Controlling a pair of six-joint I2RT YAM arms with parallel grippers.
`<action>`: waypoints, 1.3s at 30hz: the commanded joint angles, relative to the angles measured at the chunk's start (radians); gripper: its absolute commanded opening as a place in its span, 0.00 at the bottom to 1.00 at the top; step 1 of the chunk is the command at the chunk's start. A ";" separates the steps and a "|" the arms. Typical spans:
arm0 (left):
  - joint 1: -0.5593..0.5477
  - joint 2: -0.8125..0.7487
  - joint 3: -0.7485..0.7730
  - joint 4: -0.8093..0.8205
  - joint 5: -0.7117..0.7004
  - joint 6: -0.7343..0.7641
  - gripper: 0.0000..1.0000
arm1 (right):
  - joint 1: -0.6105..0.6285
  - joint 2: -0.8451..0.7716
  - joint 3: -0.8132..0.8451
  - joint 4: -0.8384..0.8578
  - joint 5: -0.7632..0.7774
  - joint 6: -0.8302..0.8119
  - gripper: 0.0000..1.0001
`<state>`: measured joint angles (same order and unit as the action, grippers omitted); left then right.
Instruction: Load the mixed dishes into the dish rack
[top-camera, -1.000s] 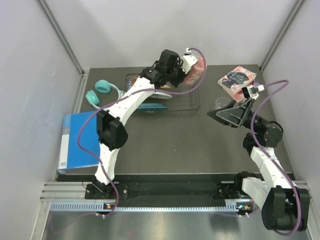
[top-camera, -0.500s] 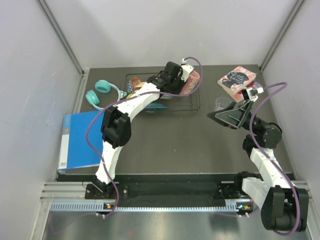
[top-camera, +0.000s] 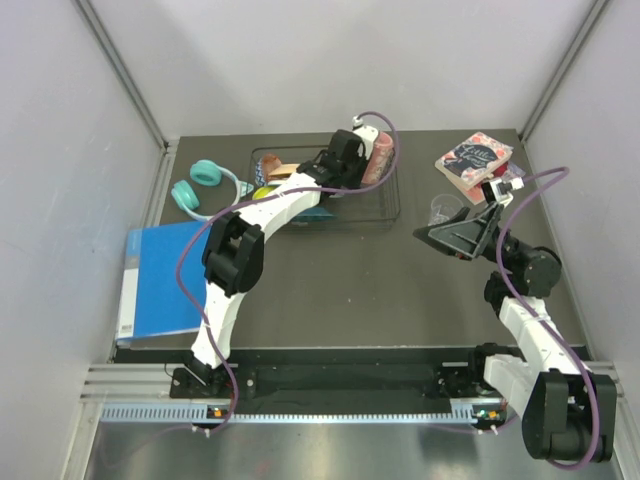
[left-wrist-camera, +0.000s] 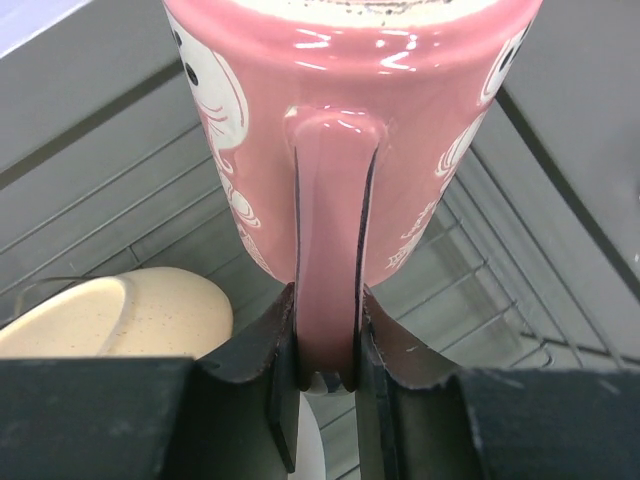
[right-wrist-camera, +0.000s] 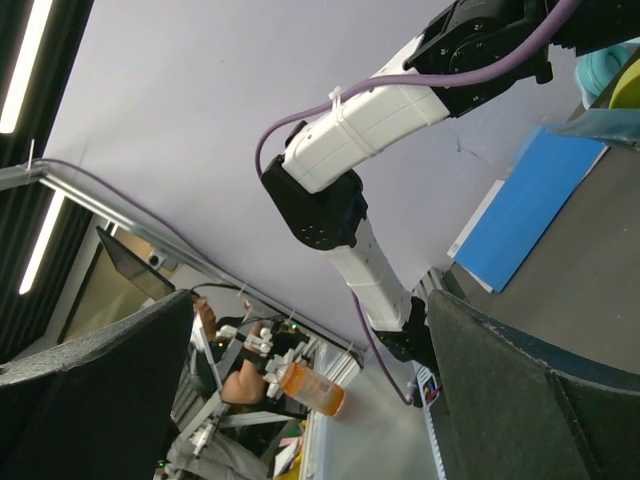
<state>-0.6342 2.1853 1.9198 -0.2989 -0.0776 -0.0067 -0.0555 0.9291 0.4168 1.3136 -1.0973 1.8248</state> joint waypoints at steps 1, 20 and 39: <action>-0.010 -0.024 0.008 0.218 -0.045 -0.076 0.00 | -0.012 0.007 0.005 0.147 -0.004 -0.032 1.00; -0.087 0.036 -0.053 0.218 -0.096 -0.124 0.00 | -0.012 -0.015 -0.023 0.110 -0.018 -0.050 1.00; -0.134 -0.107 -0.310 0.098 -0.062 -0.150 0.90 | -0.010 -0.006 -0.010 0.024 -0.026 -0.094 1.00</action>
<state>-0.7483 2.1761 1.6604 -0.1688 -0.1513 -0.1551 -0.0555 0.9321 0.3908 1.3113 -1.1202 1.7706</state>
